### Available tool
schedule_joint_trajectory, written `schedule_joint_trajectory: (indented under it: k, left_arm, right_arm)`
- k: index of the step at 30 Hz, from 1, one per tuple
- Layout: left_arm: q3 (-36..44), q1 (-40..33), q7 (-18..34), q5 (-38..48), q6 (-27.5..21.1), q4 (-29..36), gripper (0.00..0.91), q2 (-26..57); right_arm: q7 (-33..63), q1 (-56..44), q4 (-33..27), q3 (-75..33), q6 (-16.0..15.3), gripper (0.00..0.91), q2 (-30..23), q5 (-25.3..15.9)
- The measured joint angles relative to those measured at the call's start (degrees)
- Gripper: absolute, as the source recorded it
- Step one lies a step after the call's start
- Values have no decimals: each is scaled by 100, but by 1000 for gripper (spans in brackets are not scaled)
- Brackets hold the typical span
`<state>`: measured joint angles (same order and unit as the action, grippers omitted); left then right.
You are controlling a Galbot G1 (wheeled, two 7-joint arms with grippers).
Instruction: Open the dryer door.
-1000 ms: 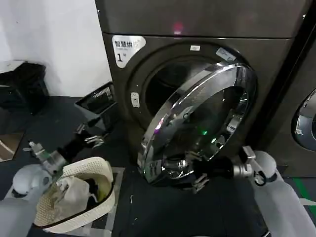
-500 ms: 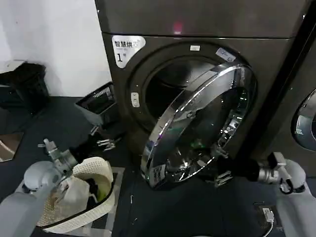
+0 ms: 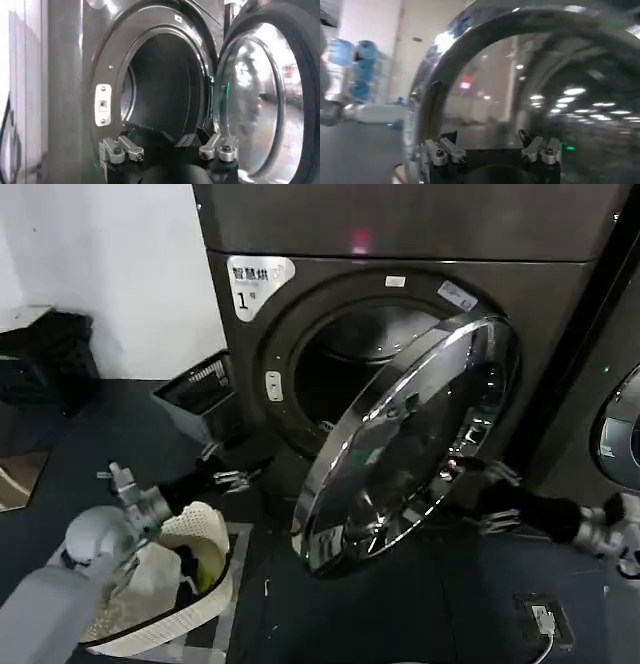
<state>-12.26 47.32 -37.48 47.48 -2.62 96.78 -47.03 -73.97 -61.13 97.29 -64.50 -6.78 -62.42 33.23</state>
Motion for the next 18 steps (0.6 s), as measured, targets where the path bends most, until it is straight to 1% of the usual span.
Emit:
schedule_joint_trajectory:
  k: [3,7,9,10,12,13,16,18]
  left_arm:
    - [106,-81,-14,-1,3,-10,907,-7]
    - [273,-227,-26,34,-7,-11,907,4]
    - [358,-317,-38,40,-12,-12,907,5]
    - [402,-357,-41,40,-17,-13,907,2]
    - [483,-408,-50,29,-18,-14,907,-6]
    - [526,-424,-55,12,-19,-14,907,-13]
    - [627,-444,-58,17,-28,-5,907,-20]
    - [721,-474,-74,12,-27,7,907,4]
  right_arm:
    - [318,-82,80,-186,-30,907,-17,104]
    - [963,-198,165,-485,-27,907,-30,87]
    - [1283,-269,247,-645,-24,907,-49,162]
    - [1489,-320,315,-734,-66,907,-55,153]
    - [2035,-441,465,-912,-284,907,-56,128]
    - [2280,-499,537,-978,-321,907,-54,119]
    - [3001,-670,743,-1168,-337,907,-18,-34]
    - [3401,-775,857,-1293,-333,907,4,-52]
